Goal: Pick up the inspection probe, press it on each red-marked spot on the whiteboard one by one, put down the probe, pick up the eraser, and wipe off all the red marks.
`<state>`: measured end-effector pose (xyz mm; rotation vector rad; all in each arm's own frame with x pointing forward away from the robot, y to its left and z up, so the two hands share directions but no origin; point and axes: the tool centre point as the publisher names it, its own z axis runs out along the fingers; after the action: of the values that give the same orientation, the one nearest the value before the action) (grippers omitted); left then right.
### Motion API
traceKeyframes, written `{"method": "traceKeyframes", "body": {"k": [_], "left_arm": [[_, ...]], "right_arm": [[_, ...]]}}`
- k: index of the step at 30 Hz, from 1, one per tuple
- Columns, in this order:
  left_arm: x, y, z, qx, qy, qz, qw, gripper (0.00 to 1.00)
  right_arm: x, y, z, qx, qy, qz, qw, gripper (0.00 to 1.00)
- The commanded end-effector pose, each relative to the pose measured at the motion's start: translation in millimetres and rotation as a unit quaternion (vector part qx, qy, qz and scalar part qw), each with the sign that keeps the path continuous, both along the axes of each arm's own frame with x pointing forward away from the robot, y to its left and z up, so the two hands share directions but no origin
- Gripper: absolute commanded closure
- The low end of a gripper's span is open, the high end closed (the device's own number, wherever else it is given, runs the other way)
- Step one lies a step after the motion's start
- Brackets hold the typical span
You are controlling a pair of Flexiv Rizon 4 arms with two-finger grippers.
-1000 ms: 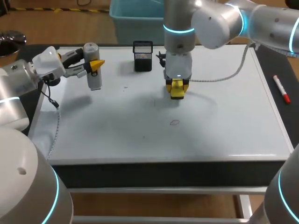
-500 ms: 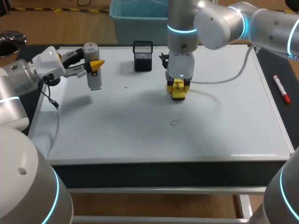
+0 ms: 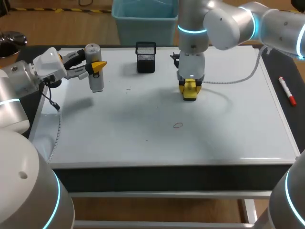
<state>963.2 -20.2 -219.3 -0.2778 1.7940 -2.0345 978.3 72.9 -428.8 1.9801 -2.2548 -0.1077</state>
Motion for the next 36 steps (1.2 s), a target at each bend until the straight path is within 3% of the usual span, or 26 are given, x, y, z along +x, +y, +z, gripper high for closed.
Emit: {"method": "traceKeyframes", "body": {"k": [1, 10, 14, 20, 24, 36], "left_arm": [[-0.5, 0, 0.7, -0.001, -0.001, 0.001, 1.000, 1.00], [-0.5, 0, 0.7, -0.001, -0.001, 0.001, 1.000, 1.00], [-0.5, 0, 0.7, -0.001, -0.001, 0.001, 1.000, 1.00], [-0.5, 0, 0.7, -0.001, -0.001, 0.001, 1.000, 1.00], [-0.5, 0, 0.7, -0.001, -0.001, 0.001, 1.000, 1.00], [-0.5, 0, 0.7, -0.001, -0.001, 0.001, 1.000, 1.00]], "right_arm": [[4.6, -16, -3, 0.003, -0.001, -0.007, 1.000, 1.00], [9.4, -37, 0, 0.001, -0.009, -0.030, 1.000, 1.00], [12.7, -51, 15, 0.009, -0.022, -0.040, 0.999, 1.00], [32.8, -84, 41, 0.002, -0.026, -0.066, 0.998, 1.00], [47.7, -110, 52, 0.020, -0.036, -0.086, 0.995, 1.00], [82.8, -184, 48, 0.007, -0.043, -0.141, 0.989, 1.00]]}}
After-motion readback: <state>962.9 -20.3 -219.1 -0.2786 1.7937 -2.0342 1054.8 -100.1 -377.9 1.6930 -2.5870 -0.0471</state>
